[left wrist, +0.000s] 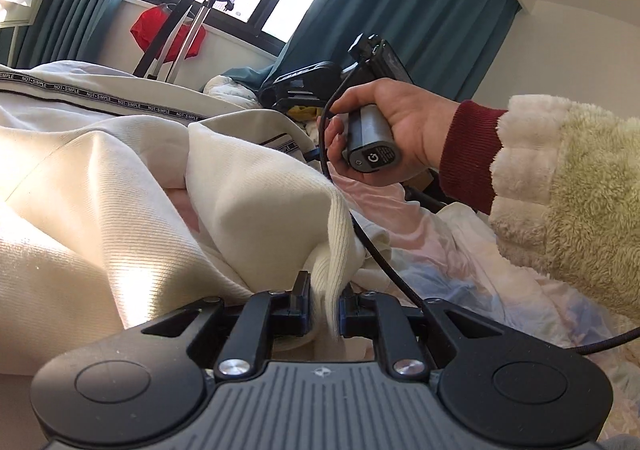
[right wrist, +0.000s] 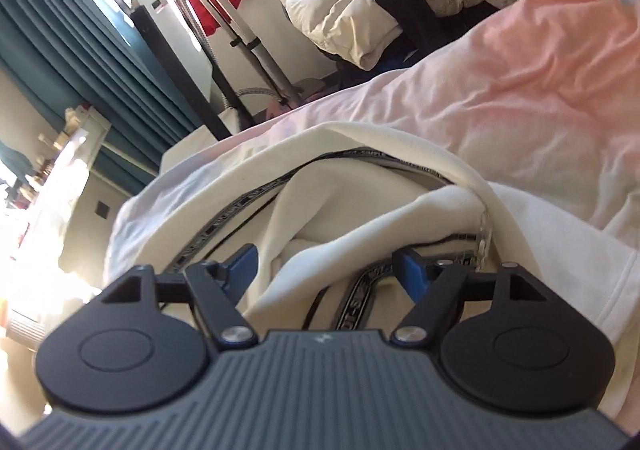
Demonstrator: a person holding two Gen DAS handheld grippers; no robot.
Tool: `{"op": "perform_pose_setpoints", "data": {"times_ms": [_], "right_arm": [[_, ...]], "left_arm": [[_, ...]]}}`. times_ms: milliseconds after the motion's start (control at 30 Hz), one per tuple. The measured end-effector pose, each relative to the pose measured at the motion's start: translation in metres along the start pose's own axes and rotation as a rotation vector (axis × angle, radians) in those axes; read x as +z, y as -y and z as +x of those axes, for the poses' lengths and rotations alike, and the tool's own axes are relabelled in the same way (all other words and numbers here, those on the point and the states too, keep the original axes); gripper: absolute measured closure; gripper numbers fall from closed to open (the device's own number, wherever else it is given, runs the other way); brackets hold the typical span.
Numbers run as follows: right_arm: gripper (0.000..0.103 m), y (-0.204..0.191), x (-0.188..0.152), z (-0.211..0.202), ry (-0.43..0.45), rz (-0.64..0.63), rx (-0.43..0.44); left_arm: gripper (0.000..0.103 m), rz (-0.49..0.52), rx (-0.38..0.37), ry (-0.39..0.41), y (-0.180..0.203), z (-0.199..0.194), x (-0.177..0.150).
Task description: Fold clothes
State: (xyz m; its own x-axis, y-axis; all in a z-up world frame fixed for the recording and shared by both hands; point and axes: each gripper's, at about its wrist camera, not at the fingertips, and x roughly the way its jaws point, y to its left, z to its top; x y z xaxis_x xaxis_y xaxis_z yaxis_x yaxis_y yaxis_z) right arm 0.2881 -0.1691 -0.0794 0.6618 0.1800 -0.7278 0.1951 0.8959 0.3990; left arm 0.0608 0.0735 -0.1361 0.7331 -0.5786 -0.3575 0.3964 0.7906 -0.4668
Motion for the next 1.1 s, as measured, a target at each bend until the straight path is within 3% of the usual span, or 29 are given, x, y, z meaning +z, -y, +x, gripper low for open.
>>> {"op": "perform_pose_setpoints", "data": {"times_ms": [33, 67, 100, 200, 433, 567, 700, 800, 900, 1033, 1100], "right_arm": [[0.028, 0.001, -0.001, 0.006, 0.010, -0.020, -0.035], [0.041, 0.004, -0.003, 0.007, 0.015, -0.019, -0.046], [0.062, 0.006, -0.005, 0.003, 0.023, -0.016, -0.041], [0.084, 0.012, -0.011, -0.013, 0.051, -0.016, -0.029], [0.090, 0.037, -0.017, -0.140, 0.258, -0.090, 0.022], [0.090, 0.078, -0.030, -0.226, 0.450, -0.092, 0.002], [0.090, 0.140, -0.057, -0.285, 0.568, 0.000, -0.046], [0.090, 0.199, -0.088, -0.303, 0.589, 0.141, -0.088], [0.090, 0.249, -0.125, -0.304, 0.554, 0.283, -0.137], [0.090, 0.292, -0.168, -0.290, 0.521, 0.393, -0.137], [0.090, 0.309, -0.182, -0.277, 0.457, 0.458, -0.138]], "left_arm": [[0.089, -0.002, -0.004, -0.003, -0.001, 0.001, -0.001], [0.089, -0.006, -0.006, -0.003, -0.003, 0.000, -0.001], [0.089, -0.011, -0.009, -0.002, -0.005, 0.000, -0.001], [0.089, -0.028, -0.019, 0.003, -0.010, -0.002, 0.001], [0.089, -0.045, -0.050, 0.027, -0.006, -0.016, 0.004], [0.089, -0.021, -0.090, 0.027, 0.002, -0.024, 0.006], [0.089, -0.004, -0.087, -0.006, 0.007, -0.020, 0.001], [0.088, 0.007, -0.075, -0.020, 0.013, -0.013, 0.001], [0.086, 0.012, -0.055, -0.038, 0.019, -0.012, -0.001], [0.083, 0.020, -0.014, -0.057, 0.027, -0.018, -0.004], [0.081, 0.020, 0.010, -0.072, 0.030, -0.022, -0.005]]}}
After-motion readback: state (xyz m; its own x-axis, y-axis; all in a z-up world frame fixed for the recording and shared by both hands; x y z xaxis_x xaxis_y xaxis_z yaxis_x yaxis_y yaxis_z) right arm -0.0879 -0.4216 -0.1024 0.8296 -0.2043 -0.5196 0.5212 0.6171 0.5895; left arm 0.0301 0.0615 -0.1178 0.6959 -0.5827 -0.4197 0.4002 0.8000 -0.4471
